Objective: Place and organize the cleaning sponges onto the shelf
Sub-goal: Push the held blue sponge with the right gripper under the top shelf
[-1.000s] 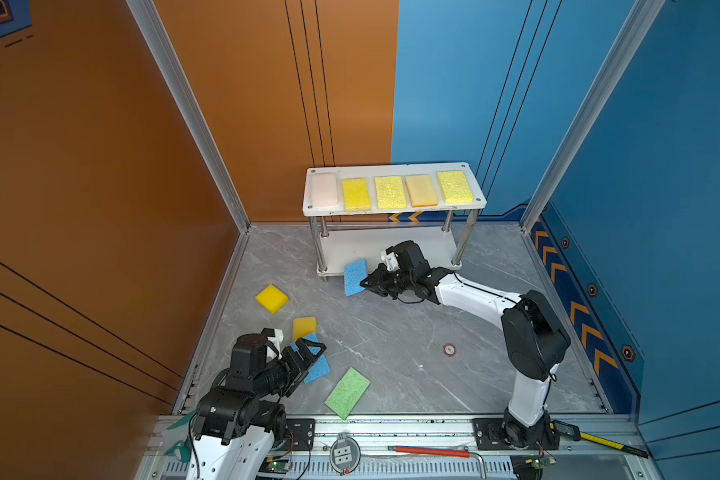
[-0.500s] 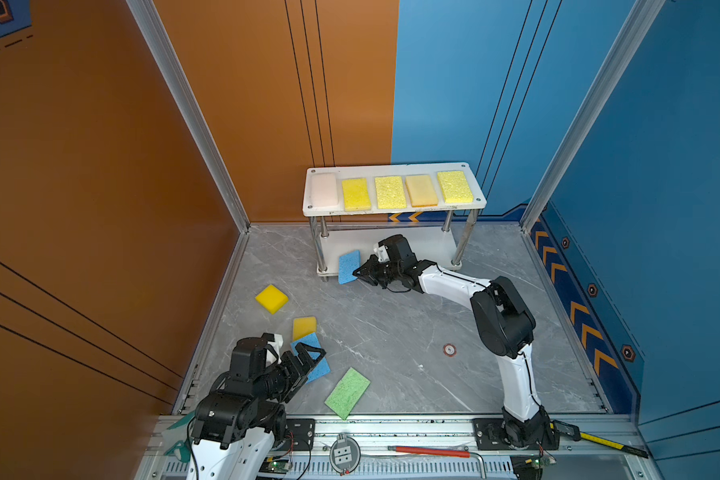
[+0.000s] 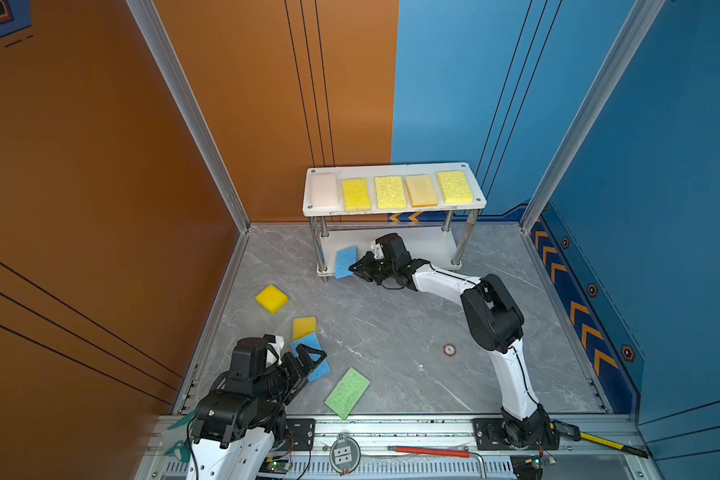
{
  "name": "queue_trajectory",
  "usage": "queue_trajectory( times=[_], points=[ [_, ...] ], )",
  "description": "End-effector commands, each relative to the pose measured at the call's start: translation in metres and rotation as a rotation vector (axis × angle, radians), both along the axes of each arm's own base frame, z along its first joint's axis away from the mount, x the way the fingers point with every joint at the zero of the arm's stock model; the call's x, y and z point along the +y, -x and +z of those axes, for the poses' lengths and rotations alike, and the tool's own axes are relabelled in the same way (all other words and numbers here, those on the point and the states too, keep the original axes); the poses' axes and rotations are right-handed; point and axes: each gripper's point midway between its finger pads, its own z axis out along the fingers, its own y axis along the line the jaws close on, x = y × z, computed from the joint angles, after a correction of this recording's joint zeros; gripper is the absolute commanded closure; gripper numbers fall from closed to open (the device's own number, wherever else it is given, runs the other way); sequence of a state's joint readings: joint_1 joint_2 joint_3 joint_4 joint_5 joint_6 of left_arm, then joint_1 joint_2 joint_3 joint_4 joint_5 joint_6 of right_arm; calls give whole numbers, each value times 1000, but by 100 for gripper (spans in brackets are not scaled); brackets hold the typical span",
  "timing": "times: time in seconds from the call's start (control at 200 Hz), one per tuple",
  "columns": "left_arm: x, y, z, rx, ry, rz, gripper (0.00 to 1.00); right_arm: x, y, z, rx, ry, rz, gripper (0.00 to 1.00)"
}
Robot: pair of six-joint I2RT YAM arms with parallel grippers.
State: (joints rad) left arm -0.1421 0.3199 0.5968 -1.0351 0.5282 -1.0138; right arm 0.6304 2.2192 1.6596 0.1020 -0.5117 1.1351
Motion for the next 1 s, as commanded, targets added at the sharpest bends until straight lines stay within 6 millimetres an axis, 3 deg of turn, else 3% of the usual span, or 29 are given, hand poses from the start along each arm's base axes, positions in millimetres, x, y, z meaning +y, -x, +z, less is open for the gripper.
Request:
queue_trajectory(
  times=[0.0,0.4,0.425,0.711,0.821,0.926,0.996],
  points=[
    [-1,6,4,4,2,-19,2,11,-14,4,-31,-21,-29,82],
    [-1,10,2,20,-6,-30,2,18,-24,-13,-11,-19,-32,81],
    [-1,10,2,18,-6,-31,2,21,-29,0,-33,-37,-34,81],
    [-1,10,-1,24,-10,-39,2,21,-36,-2,-34,-35,-52,81],
    [-1,10,-2,26,-10,-40,2,23,-37,-5,-29,-34,-51,76],
    [-1,10,-2,24,-12,-44,2,23,-37,-4,-27,-34,-55,65],
    [-1,10,-1,23,-14,-44,2,23,-37,-3,-28,-35,-54,64]
  ],
)
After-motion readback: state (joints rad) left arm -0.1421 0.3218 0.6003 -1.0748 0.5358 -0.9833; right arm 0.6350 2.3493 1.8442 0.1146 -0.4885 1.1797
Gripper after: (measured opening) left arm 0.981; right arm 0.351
